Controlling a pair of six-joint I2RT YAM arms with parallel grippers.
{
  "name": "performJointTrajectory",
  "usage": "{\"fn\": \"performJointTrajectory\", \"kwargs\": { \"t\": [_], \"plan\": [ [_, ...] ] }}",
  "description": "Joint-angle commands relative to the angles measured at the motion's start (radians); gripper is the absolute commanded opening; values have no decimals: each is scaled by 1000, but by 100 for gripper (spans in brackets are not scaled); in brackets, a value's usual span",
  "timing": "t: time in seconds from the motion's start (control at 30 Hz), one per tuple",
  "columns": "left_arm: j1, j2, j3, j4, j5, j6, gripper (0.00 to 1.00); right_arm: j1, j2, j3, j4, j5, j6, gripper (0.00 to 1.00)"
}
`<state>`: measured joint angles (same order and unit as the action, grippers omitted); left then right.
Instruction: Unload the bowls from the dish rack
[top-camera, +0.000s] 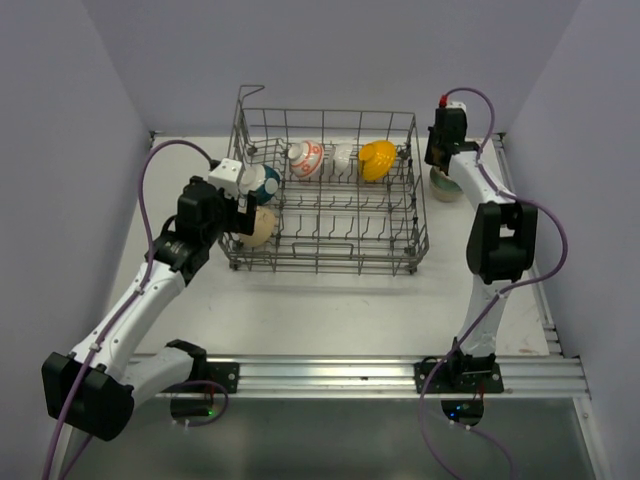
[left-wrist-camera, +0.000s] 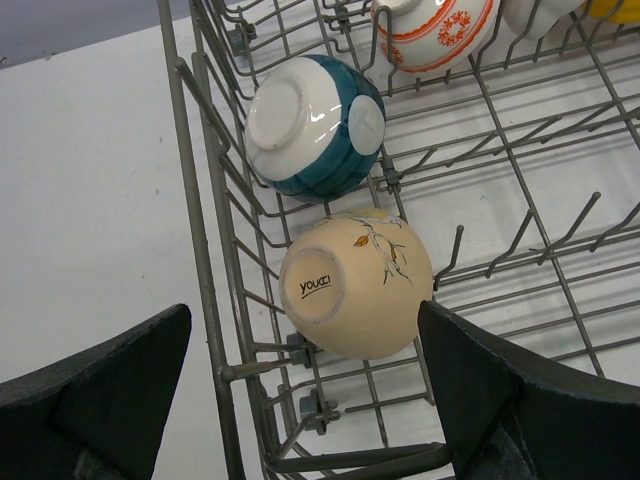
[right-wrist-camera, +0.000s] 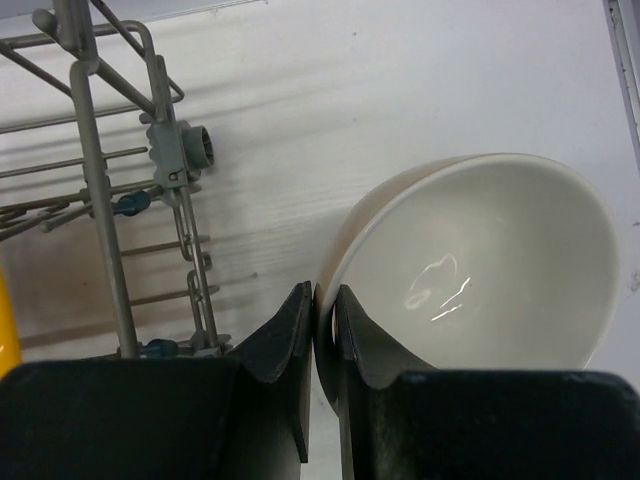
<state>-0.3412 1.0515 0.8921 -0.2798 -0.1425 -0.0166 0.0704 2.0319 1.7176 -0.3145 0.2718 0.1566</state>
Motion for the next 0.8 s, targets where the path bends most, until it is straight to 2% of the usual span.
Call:
{"fn": "performJointTrajectory", "kwargs": {
  "t": [0.0,0.23,0.5,0.67,0.77],
  "plan": [
    [-4,5,41,-13,1,-17,100,-12,10,83,-6,21,-22,0],
    [-4,7,42,-12,-2,-19,100,-18,42,131,-107,3,-31,0],
    [-4,10,42,-15,-6,-19,100,-23,132,263,-238,-10,-32,1],
    [-4,11,45,-16,-6,-19,100,-23,165,293,-267,-2,-37,7],
    [-4,12,45,-18,-8,-19,100,-24,177,297,-270,0,-34,18]
  ]
}}
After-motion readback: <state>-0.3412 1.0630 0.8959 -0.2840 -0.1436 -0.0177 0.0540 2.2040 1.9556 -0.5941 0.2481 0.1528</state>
